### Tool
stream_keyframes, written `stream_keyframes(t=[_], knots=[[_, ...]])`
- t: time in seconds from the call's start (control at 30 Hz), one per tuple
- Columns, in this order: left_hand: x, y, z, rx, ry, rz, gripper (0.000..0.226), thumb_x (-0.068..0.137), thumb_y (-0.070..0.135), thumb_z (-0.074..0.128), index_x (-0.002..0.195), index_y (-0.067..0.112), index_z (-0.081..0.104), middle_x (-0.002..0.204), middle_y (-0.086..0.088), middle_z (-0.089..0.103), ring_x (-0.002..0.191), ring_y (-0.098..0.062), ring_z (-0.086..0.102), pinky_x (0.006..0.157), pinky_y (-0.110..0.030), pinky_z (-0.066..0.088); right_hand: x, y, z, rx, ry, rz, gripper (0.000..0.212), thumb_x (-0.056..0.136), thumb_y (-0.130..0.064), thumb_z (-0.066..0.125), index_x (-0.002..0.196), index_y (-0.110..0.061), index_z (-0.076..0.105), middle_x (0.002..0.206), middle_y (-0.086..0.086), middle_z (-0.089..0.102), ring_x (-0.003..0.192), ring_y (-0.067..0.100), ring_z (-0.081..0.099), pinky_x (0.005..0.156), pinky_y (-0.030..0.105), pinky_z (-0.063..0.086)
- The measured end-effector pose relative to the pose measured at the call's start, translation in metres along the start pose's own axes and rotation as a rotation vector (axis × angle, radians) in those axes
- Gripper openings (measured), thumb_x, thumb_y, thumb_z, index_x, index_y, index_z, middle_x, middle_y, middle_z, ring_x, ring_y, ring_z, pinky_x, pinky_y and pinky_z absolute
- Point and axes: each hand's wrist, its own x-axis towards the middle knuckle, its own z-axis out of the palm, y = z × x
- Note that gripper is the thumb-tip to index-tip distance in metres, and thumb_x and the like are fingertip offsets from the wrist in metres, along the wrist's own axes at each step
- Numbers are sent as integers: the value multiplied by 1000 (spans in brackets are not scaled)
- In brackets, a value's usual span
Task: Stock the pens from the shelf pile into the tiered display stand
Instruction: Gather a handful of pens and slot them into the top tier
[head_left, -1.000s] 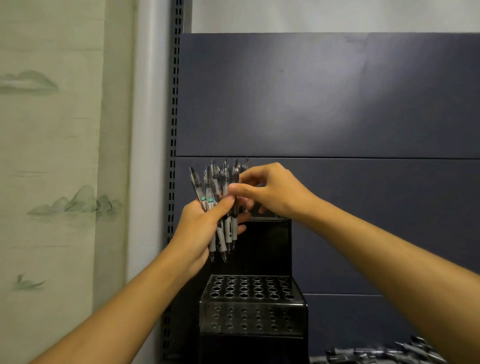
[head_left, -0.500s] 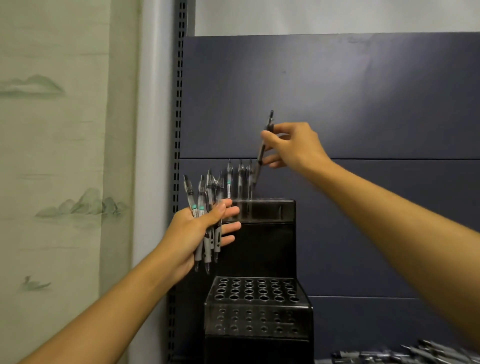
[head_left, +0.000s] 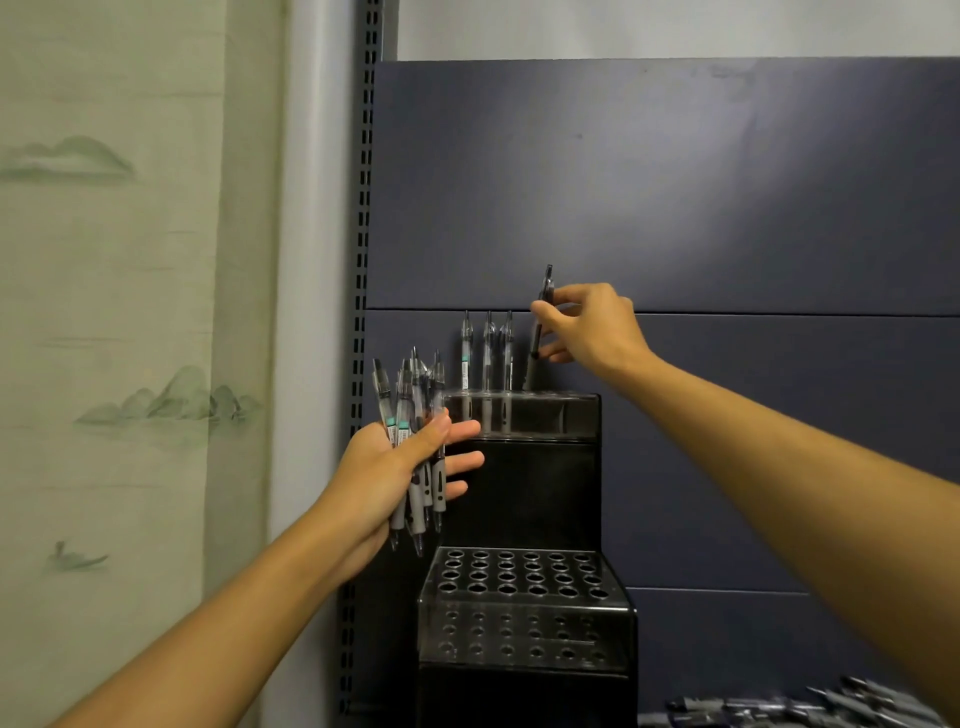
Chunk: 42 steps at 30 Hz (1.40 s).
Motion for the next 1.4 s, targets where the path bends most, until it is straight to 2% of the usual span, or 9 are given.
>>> stream_keyframes(t=[0.17,0.4,0.67,0.87,1.0,1.2,1.27,1.33,1.4], knots=[[0,1,0,-5,-10,-14,24,95,26,57,116,16,62,110,-1,76,99,-24,74,79,-37,62,4,-1,0,-1,-47,51,41,97,-26,61,132,-4,58,104,15,71,67,17,72,61,26,62],[-1,2,5,-25,-20,-18,30,91,24,62,118,11,64,109,-3,76,98,-25,74,80,-37,62,11,-12,2,-80,-119,113,45,98,-26,60,136,-4,54,103,17,72,71,24,74,69,35,63],[-1,0,7,-20,-4,15,29,88,26,63,114,14,66,106,-2,77,95,-24,75,75,-33,62,22,-17,4,-188,-128,174,33,97,-27,62,115,1,64,90,18,74,62,24,74,59,32,63],[-3,0,9,-40,14,44,35,80,31,64,111,15,67,104,-1,77,92,-23,75,72,-30,62,20,-18,11,-269,-195,227,32,95,-29,65,99,3,66,81,16,74,61,25,74,61,36,63],[-3,0,11,-30,13,34,37,79,32,65,111,14,68,103,-1,77,92,-23,75,71,-30,62,11,-8,15,-386,-299,156,36,92,-34,67,96,2,68,82,14,74,68,23,74,69,38,64],[-4,1,14,-41,-8,6,30,86,27,62,113,15,67,105,-1,77,95,-22,75,74,-31,62,5,5,8,-493,-282,116,53,82,-53,69,87,0,73,81,15,75,77,28,74,76,44,62],[-4,3,15,-68,-7,0,27,87,25,62,112,15,67,106,-1,77,95,-22,75,73,-32,62,-1,1,-2,-484,-200,41,51,81,-55,69,85,-4,73,77,13,74,73,25,74,75,39,62],[-2,6,16,-113,1,-5,26,89,23,61,112,14,67,107,-2,76,96,-23,74,73,-33,63,-13,-10,-11,-323,-118,-64,38,86,-49,68,88,-11,72,76,5,74,68,15,72,71,30,61],[-1,10,19,-151,23,-1,23,93,21,60,113,13,67,107,-3,76,95,-24,75,72,-33,63,-28,-24,-16,-142,-208,-91,32,89,-44,67,97,-14,73,81,0,74,64,8,71,62,20,58]])
